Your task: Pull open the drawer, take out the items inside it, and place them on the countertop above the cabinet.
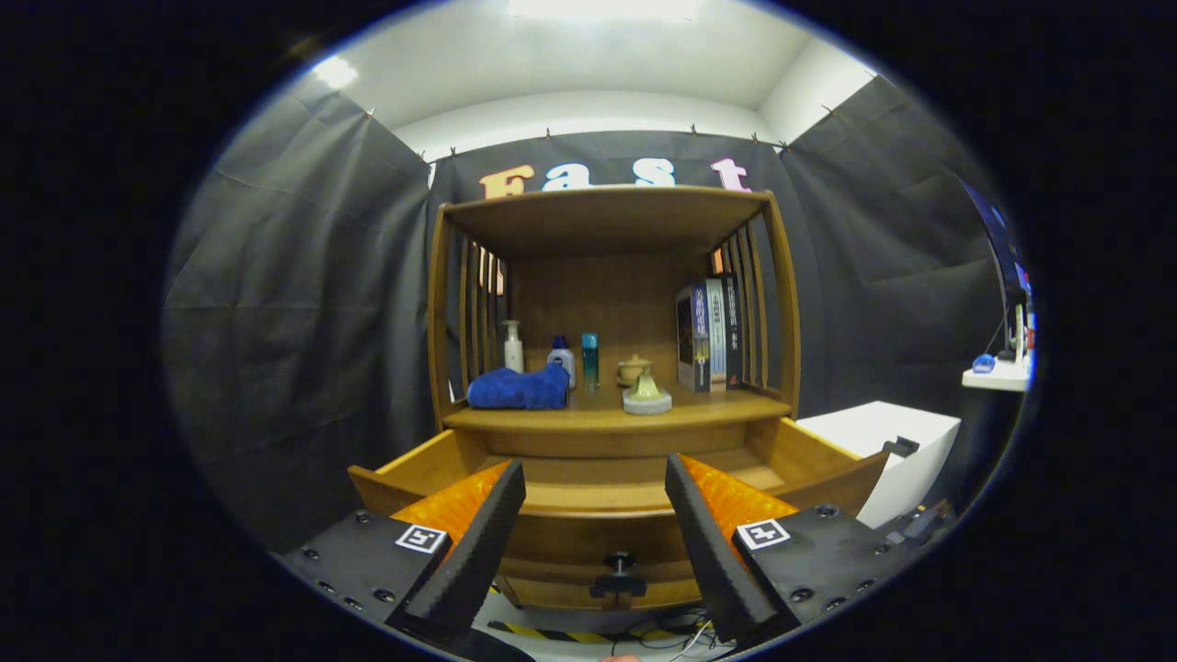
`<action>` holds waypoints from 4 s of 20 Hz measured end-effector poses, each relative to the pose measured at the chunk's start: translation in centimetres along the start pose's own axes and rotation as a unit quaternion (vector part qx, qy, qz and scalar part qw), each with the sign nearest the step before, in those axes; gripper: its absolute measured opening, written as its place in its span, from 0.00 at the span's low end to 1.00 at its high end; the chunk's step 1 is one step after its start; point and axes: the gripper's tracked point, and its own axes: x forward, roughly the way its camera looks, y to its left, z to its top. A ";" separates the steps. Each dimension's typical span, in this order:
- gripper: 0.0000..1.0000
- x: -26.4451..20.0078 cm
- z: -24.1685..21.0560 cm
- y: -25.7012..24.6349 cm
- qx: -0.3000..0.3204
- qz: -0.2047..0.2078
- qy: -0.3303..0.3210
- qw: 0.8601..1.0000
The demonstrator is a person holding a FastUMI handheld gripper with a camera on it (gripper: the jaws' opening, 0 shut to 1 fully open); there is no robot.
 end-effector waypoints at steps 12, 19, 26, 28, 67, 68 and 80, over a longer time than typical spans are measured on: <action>0.99 4.2 -7.8 -2.0 -0.014 -0.028 0.044 0.999; 0.99 5.1 -8.2 -2.0 -0.005 -0.035 0.052 0.998; 0.98 7.8 -7.6 -2.7 0.013 -0.025 0.059 0.998; 0.98 9.1 -7.6 -2.7 0.017 -0.025 0.063 0.998; 0.97 16.5 -0.1 -2.1 -0.014 -0.020 0.022 0.999; 0.96 15.4 1.0 -2.0 -0.010 -0.018 0.018 1.000; 0.96 -0.7 10.2 -0.8 -0.027 0.000 -0.023 0.999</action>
